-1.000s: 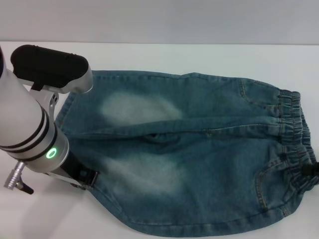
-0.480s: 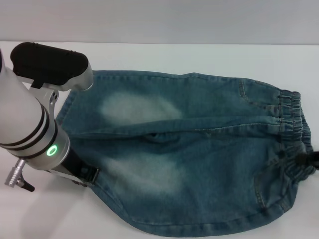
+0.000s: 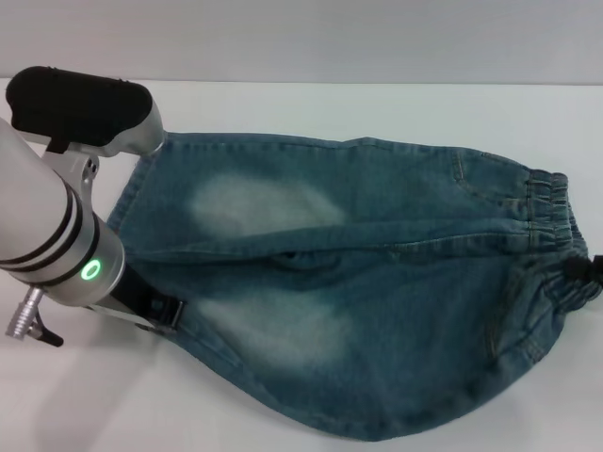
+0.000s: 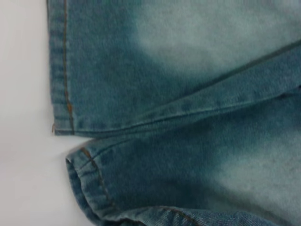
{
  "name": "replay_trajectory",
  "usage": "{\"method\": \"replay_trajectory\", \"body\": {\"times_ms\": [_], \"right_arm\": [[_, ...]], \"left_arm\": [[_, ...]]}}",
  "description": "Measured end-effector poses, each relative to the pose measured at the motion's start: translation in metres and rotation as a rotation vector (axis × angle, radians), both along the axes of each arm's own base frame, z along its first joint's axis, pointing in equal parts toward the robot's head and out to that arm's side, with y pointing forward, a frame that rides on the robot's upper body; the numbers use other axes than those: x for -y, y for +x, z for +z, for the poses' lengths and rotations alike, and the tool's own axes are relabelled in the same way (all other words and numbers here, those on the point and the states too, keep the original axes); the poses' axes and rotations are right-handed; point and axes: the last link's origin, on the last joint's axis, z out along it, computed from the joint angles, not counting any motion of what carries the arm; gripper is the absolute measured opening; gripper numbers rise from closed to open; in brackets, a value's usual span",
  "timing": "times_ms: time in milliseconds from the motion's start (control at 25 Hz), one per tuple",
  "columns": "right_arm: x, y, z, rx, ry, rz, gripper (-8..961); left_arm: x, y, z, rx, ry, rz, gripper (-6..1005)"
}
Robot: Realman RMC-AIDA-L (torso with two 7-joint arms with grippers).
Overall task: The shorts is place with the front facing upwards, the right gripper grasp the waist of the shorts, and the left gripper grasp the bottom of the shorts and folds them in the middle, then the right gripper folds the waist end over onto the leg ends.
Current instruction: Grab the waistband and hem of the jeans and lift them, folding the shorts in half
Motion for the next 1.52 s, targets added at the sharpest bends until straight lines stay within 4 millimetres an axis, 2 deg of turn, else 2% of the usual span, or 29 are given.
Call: {"method": "replay_trajectory", "body": {"times_ms": [280,880,1200,1520], "right_arm": [[-0.006,0.001,0.009,-0.044,0.101,0.015,13],[-0.03,0.014,-0.007,-0.184,0.392,0.031,17],[-0.045,0.016,-0.012,-0.179,0.499,0.01,22],[-0.046,0.024,-0.005,-0.172,0.562,-0.025,28]], "left_arm": [[-0.006,-0.003,0.003,0.033,0.044,-0.019,123],[-0.042,-0.029,0.035,0.163,0.319,-0.104,127],[-0.061,-0.041,0.032,0.224,0.376,-0.115,129],[-0.078,-0.041,0.031,0.266,0.404,-0.134,132]]}}
